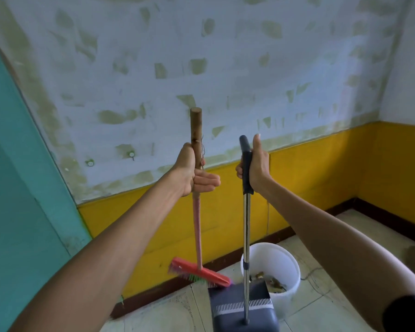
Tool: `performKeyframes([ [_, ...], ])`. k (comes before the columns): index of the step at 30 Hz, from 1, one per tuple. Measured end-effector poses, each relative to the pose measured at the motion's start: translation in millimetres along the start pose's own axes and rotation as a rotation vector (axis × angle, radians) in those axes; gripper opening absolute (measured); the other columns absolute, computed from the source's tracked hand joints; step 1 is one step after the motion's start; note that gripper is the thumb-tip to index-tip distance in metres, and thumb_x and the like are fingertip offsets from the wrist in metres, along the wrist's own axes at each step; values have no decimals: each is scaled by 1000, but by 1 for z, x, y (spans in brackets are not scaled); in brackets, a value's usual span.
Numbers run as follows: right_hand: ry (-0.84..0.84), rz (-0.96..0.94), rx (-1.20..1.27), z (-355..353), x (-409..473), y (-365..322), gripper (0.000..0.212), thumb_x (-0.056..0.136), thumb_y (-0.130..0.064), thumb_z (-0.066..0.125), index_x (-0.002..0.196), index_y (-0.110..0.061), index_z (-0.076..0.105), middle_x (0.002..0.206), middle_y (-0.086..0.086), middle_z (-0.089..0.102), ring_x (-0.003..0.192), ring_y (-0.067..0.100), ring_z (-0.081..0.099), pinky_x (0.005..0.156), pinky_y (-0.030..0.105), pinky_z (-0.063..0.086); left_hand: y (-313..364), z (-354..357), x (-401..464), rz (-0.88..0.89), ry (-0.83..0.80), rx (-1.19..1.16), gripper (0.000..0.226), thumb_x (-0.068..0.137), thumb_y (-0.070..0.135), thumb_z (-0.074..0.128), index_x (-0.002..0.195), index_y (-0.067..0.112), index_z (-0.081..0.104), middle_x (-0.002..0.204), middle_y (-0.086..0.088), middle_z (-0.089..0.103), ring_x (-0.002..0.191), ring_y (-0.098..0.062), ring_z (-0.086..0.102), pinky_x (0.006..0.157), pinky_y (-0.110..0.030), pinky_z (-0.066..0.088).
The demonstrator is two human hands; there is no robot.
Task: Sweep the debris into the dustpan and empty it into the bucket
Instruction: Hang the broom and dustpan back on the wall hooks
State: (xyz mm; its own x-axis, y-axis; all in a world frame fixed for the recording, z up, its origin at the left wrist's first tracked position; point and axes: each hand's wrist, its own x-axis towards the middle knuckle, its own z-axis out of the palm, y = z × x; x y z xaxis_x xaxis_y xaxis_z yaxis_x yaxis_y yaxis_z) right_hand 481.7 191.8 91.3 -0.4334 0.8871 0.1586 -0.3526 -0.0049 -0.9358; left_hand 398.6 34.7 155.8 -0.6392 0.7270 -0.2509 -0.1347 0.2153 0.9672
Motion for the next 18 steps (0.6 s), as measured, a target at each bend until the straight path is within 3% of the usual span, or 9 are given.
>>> performKeyframes([
  [7, -60, -84, -82, 19, 7, 6, 83, 79, -82, 33, 60, -5, 60, 43, 9, 54, 32, 21, 49, 34, 23, 41, 0, -15, -9, -32, -32, 46, 44, 93, 51, 32, 79, 11, 46, 66, -30, 71, 50, -36, 72, 41, -35, 57],
  [10, -3, -119, -92, 30, 15, 2, 82, 82, -78, 34, 62, -4, 62, 42, 8, 54, 31, 19, 48, 33, 22, 40, 0, -22, -11, -43, -224, 41, 83, 86, 82, 15, 123, 14, 44, 92, -40, 69, 77, -45, 74, 58, -46, 62],
  [12, 15, -135, -90, 37, 22, -4, 78, 86, -73, 36, 64, -3, 64, 42, 6, 54, 31, 18, 48, 33, 21, 38, 4, -28, -12, -7, -407, 43, 96, 80, 87, 14, 149, 20, 21, 118, -43, 58, 102, -49, 68, 78, -56, 59],
  [15, -5, -138, -79, 53, 31, -14, 73, 88, -66, 40, 69, 0, 66, 42, 2, 57, 32, 16, 48, 33, 20, 38, 17, -35, -11, 61, -544, 30, 88, 89, 77, 28, 153, 20, 9, 130, -44, 49, 116, -50, 59, 90, -63, 51],
  [18, -40, -171, -63, 68, 37, -23, 61, 89, -55, 43, 67, -2, 64, 43, 0, 58, 32, 16, 48, 33, 20, 37, 30, -33, -6, 159, -453, 224, 55, 103, 41, 43, 144, 9, 25, 109, -38, 66, 98, -45, 70, 76, -56, 59],
])
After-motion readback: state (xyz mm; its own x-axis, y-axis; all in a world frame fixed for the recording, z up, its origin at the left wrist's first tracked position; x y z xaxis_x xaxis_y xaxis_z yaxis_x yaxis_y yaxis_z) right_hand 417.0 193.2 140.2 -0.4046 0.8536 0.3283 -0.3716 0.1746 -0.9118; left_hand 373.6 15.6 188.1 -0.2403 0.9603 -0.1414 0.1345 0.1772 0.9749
